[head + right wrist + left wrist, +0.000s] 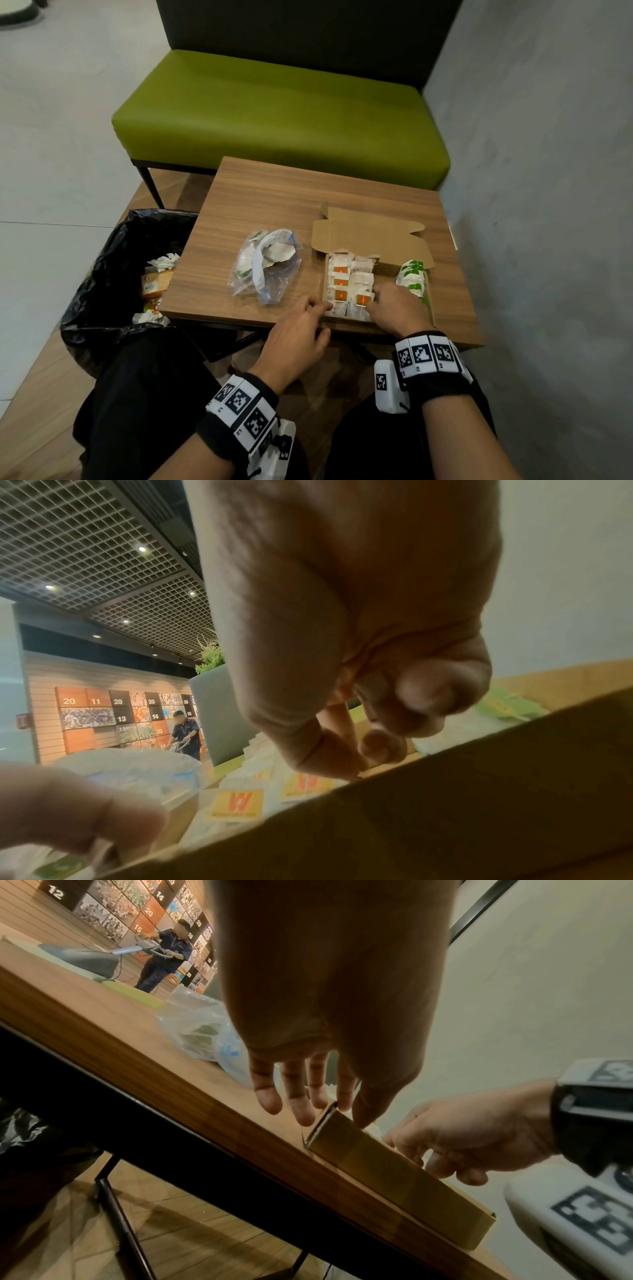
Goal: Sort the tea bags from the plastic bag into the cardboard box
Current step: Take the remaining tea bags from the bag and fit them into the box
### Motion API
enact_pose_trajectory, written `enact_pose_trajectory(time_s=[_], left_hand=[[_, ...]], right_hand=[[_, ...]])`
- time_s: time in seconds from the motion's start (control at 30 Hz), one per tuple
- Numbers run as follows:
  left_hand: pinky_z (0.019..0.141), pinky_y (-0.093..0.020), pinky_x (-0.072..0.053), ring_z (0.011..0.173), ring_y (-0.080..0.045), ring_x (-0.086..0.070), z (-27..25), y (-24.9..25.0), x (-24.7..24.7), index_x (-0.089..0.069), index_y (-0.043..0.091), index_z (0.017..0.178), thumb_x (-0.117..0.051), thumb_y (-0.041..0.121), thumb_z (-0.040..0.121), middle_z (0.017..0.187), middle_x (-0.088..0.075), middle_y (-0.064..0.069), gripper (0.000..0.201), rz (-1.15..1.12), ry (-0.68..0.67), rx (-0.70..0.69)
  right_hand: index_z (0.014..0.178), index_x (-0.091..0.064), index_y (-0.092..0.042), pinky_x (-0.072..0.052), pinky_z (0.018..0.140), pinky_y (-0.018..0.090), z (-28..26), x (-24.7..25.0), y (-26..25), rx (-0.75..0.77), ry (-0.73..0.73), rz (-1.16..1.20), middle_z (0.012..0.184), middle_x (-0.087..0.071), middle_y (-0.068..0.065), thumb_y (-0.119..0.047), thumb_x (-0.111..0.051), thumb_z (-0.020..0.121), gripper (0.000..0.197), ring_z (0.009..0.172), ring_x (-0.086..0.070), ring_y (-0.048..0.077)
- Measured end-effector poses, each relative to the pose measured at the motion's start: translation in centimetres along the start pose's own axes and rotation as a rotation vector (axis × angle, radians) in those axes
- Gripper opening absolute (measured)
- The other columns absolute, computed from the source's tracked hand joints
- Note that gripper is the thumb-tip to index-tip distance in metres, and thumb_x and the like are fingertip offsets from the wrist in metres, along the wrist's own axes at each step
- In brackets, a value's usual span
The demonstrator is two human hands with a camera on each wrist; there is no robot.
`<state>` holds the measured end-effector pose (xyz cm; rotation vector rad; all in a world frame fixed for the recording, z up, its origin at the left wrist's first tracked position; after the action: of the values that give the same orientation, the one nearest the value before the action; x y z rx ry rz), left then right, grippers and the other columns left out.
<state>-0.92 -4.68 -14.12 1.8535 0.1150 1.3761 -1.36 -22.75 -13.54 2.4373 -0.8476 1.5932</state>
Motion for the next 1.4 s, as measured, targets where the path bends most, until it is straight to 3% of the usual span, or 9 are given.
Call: enact_pose_trajectory(time_s=[0.13, 0.27, 0.33, 0.47, 0.63, 0.8, 1.0, 1.17, 1.4], left_hand=[[0.088, -0.024, -0.052, 0.097, -0.002, -0.054, -0.2, 1.1, 1.4, -0.046, 0.030, 0.143, -0.054, 0.031, 0.098, 0.130, -0.045, 0.010, 0.045, 0.056, 0.024, -0.046], [0.088, -0.034, -0.050, 0.100, -0.009, -0.049, 0.0, 1.6, 7.9, -0.063, 0.026, 0.121, -0.061, 0.030, 0.091, 0.115, -0.055, 0.002, 0.030, 0.181, 0.393, -0.050], [0.091, -0.039, -0.044, 0.113, -0.021, -0.048, 0.8, 0.3, 10.6, -0.063, 0.026, 0.119, -0.062, 0.034, 0.089, 0.129, -0.051, -0.004, 0.030, 0.289, 0.483, 0.059], [0.099, -0.051, -0.038, 0.131, -0.033, -0.040, 3.4, -3.5, 11.1, -0.058, 0.035, 0.128, -0.060, 0.043, 0.091, 0.157, -0.028, -0.008, 0.038, 0.429, 0.255, 0.323], [0.082, -0.037, -0.049, 0.104, -0.026, -0.063, 3.7, -5.0, 10.9, -0.061, 0.023, 0.130, -0.062, 0.022, 0.091, 0.123, -0.064, -0.007, 0.039, 0.287, 0.225, 0.296], [0.054, -0.013, -0.041, 0.065, -0.009, -0.064, 0.4, -4.5, 12.4, -0.063, 0.025, 0.126, -0.064, 0.011, 0.087, 0.098, -0.073, 0.001, 0.042, -0.018, 0.288, 0.248], [0.084, 0.004, -0.035, 0.110, 0.006, -0.055, -3.1, -2.2, 11.6, -0.067, 0.029, 0.121, -0.072, 0.012, 0.083, 0.119, -0.063, 0.019, 0.041, -0.215, 0.219, 0.100], [0.096, -0.023, -0.046, 0.113, -0.012, -0.062, -4.9, -2.5, 11.8, -0.062, 0.022, 0.130, -0.070, 0.014, 0.081, 0.123, -0.068, 0.004, 0.050, -0.115, 0.256, 0.165], [0.103, -0.027, -0.044, 0.122, -0.015, -0.058, -5.6, -1.8, 11.2, -0.057, 0.018, 0.135, -0.067, 0.013, 0.079, 0.132, -0.064, 0.001, 0.058, -0.012, 0.228, 0.136]], right_hand=[[0.095, -0.060, -0.018, -0.049, 0.077, 0.033, -0.9, 0.9, 1.2, -0.035, 0.078, 0.073, 0.105, -0.064, 0.009, -0.030, -0.057, 0.095, 0.012, 0.094, -0.060, 0.027], [0.124, -0.061, -0.009, -0.049, 0.084, 0.036, -2.3, 1.7, 1.8, -0.050, 0.150, 0.165, 0.121, -0.064, 0.013, -0.030, -0.059, 0.095, 0.035, 0.106, -0.060, 0.028], [0.123, -0.062, -0.009, -0.051, 0.081, 0.036, -2.9, 2.0, 1.6, -0.031, 0.194, 0.209, 0.111, -0.067, 0.012, -0.027, -0.059, 0.094, 0.035, 0.099, -0.062, 0.027], [0.132, -0.061, -0.020, -0.055, 0.076, 0.035, -4.1, 2.0, -0.6, 0.051, 0.260, 0.244, 0.089, -0.065, 0.000, -0.030, -0.060, 0.092, 0.042, 0.090, -0.066, 0.023], [0.123, -0.067, -0.024, -0.050, 0.085, 0.032, -5.4, 1.8, -5.1, 0.238, 0.290, 0.286, 0.111, -0.060, -0.005, -0.027, -0.059, 0.092, 0.032, 0.099, -0.058, 0.013], [0.115, -0.069, -0.027, -0.052, 0.084, 0.030, -7.1, 1.7, -8.5, 0.410, 0.333, 0.462, 0.116, -0.052, -0.009, -0.037, -0.060, 0.094, 0.025, 0.102, -0.055, 0.008], [0.100, -0.050, -0.028, -0.047, 0.065, 0.019, -8.0, 2.5, -9.3, 0.387, 0.413, 0.659, 0.097, -0.056, -0.013, -0.035, -0.072, 0.088, 0.026, 0.080, -0.059, 0.007], [0.085, -0.047, -0.024, -0.042, 0.062, 0.026, -8.2, 2.0, -8.7, 0.397, 0.486, 0.558, 0.085, -0.055, -0.007, -0.008, -0.067, 0.085, 0.026, 0.071, -0.055, 0.013], [0.108, -0.064, -0.032, -0.053, 0.080, 0.033, -10.2, 0.5, -9.2, 0.584, 0.325, 0.370, 0.128, -0.051, -0.016, -0.031, -0.072, 0.087, 0.023, 0.086, -0.063, 0.008]])
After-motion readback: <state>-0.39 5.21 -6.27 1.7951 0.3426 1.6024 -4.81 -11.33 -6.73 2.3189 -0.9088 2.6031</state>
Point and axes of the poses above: each hand's wrist, its own z-axis towards the middle knuckle, its own x-axis out of the back of the hand, y = z × x, the point moved 9 cm from there along z, towards the middle knuckle
